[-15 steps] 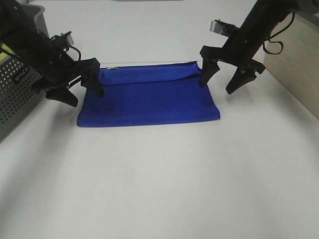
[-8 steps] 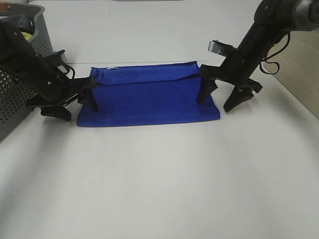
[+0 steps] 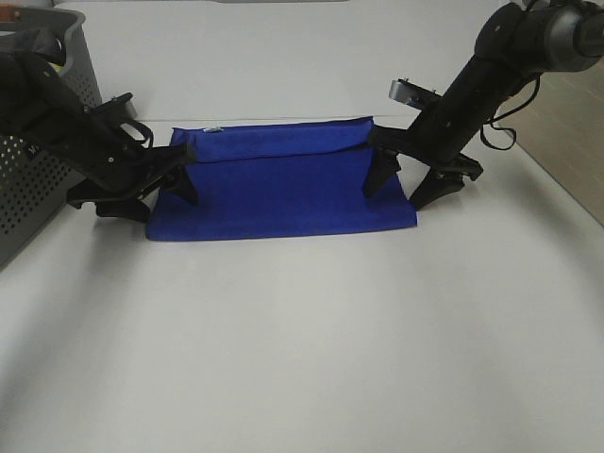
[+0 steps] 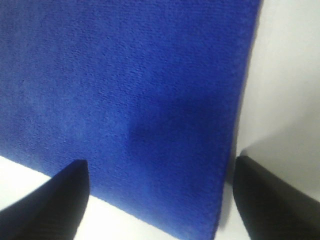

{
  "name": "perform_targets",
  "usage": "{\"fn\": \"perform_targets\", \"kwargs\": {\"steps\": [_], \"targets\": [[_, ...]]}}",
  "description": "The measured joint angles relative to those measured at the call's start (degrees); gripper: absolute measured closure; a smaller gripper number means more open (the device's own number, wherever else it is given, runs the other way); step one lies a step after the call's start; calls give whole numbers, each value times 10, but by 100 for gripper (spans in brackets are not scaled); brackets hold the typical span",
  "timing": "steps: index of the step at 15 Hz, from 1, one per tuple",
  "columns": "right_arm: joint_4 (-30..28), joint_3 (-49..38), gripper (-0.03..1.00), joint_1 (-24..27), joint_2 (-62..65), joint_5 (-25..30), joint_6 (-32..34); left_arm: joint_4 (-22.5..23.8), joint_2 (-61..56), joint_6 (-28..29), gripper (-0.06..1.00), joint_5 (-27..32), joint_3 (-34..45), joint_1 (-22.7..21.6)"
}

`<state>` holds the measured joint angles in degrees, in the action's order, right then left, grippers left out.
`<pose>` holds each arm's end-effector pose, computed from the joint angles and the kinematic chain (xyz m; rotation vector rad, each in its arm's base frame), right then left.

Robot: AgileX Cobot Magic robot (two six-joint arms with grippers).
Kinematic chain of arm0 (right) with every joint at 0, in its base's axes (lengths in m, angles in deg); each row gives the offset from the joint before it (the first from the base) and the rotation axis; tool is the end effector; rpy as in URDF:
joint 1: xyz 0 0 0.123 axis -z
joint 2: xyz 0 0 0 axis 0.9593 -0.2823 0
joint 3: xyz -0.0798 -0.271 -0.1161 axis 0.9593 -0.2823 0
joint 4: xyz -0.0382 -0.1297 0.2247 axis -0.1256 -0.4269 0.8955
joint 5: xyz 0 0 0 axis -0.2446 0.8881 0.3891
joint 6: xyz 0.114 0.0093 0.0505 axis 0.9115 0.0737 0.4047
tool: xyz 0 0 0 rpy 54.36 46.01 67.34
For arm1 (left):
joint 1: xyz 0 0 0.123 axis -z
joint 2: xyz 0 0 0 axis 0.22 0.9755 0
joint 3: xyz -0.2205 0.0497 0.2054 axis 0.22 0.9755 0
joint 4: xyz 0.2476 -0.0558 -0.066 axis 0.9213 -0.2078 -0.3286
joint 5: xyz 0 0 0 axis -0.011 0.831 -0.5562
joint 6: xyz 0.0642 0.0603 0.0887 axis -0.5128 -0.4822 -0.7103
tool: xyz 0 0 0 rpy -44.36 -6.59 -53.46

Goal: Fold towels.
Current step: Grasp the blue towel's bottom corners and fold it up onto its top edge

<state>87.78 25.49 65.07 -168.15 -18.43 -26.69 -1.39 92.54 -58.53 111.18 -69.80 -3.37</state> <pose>0.4988 0.1239 0.0837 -0.2407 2.9711 0.6143 0.4603 -0.1132 0.0718 -0.2264 2.7557 -0.5650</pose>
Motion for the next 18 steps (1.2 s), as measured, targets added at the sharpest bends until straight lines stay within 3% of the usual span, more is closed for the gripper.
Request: {"fn": "perform_targets", "kwargs": {"steps": [2, 3, 5, 6, 8, 12, 14, 18], "targets": [[7, 0, 28, -14, -3, -7, -2, -2, 3, -3, 27, -24, -1, 22], [8, 0, 35, -18, -6, -13, 3, -2, 5, -3, 36, -29, -1, 27], [-25, 0, 59, -22, -7, -28, 38, -1, 10, -2, 62, -29, 0, 26], [-42, 0, 81, -22, -8, -30, 56, -1, 11, -2, 82, -24, 0, 26], [-56, 0, 97, -22, -8, -29, 78, -1, 11, -2, 91, -16, 0, 26], [-56, -21, 97, -9, 9, -3, 89, 19, 4, -2, 91, 30, 1, 26], [-58, -84, 97, -7, 50, -5, 92, 34, -10, -2, 91, 66, 10, 27], [-44, -263, 97, -7, 147, -60, 83, 37, -61, -2, 91, 76, 94, 28]]}}
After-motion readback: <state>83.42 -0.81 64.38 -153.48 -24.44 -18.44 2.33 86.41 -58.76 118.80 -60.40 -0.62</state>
